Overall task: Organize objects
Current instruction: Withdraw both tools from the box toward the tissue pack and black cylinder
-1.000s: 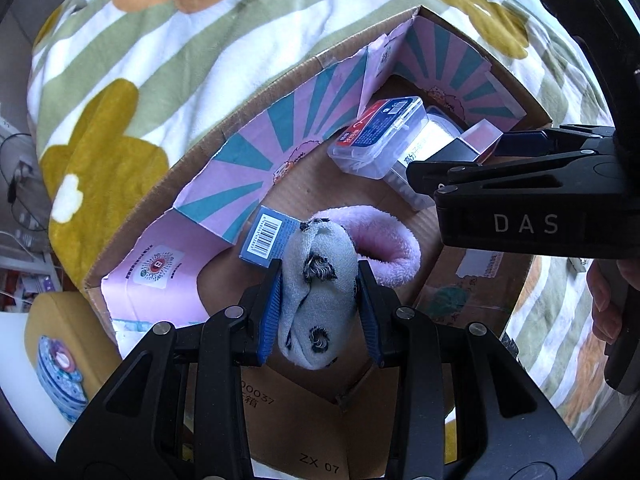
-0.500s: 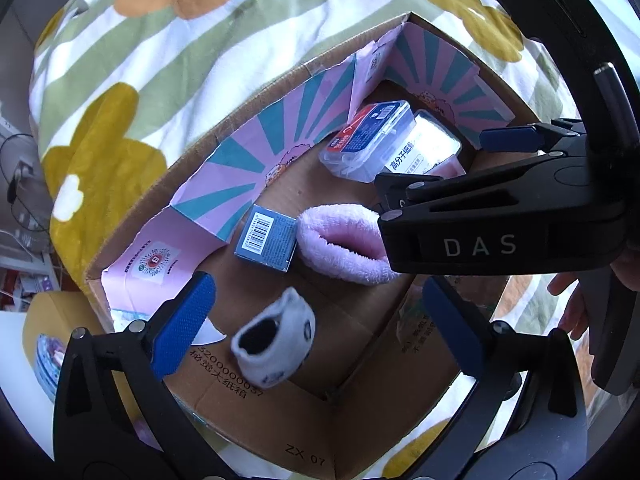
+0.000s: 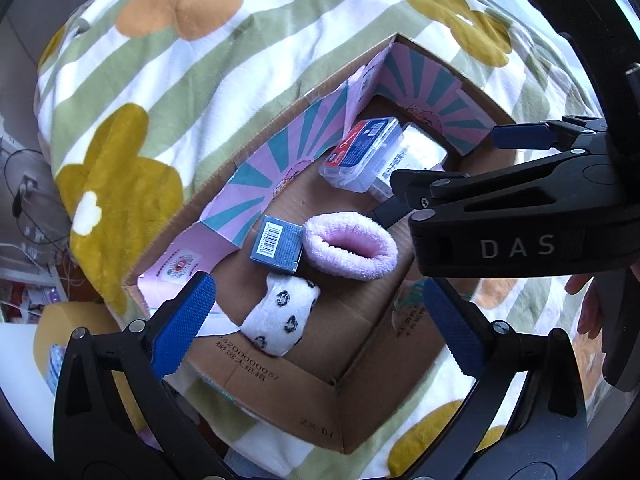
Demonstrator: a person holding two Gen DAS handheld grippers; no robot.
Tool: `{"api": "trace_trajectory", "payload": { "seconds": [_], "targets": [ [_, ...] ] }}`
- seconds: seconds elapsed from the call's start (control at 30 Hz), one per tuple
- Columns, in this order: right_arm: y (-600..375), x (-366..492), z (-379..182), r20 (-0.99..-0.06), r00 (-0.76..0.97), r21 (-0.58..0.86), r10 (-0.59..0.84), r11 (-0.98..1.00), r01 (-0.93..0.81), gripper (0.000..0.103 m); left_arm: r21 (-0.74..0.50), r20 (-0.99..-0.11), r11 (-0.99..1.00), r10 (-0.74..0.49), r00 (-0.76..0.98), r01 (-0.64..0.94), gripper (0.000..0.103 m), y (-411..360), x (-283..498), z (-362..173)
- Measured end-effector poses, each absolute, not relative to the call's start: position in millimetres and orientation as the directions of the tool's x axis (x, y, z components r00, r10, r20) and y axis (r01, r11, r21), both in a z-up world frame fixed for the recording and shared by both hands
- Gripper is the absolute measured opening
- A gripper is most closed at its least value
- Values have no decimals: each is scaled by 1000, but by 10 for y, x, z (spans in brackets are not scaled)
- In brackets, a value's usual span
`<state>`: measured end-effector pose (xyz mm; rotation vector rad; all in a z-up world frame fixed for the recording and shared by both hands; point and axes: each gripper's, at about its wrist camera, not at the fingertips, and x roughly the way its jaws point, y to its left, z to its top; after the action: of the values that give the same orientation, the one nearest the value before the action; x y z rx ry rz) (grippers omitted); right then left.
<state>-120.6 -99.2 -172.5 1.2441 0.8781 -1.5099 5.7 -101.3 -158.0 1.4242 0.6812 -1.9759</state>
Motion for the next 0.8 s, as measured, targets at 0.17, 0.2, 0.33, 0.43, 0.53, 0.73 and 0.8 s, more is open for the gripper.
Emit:
{"api": "trace_trajectory", "payload": {
  "seconds": [0.17,0.2,0.33,0.43,0.53,0.73,0.8],
  "targets": [
    [-816,-1208,-1381,-967,-47,37,-251,-321,946,102,-43,-947,-740,-184,-264,671,103,-915,34,-1277],
    [-769,-1208,-1305,-965,-54,35,-256,-333,942,102,-44,-945,-750,-183,-271,660,103,-902,27,-1217],
    [-580,-1201,-1017,-959,-87,23,-270,-379,925,102,-44,-937,-793,-178,-300,608,103,-824,-24,-957],
    [-413,-1197,-793,-953,-114,18,-282,-426,905,103,-41,-931,-828,-171,-322,559,103,-757,-55,-780],
    [-224,-1195,-583,-948,-140,16,-287,-482,876,102,-56,-929,-860,-141,-343,508,103,-685,-82,-645],
    [225,-1144,-256,-938,-206,7,-280,-607,795,102,-55,-920,-917,-107,-376,394,103,-463,-161,-445],
    [404,-1120,-180,-935,-226,7,-273,-652,758,102,-52,-917,-935,-95,-387,351,103,-381,-194,-385]
  ]
}}
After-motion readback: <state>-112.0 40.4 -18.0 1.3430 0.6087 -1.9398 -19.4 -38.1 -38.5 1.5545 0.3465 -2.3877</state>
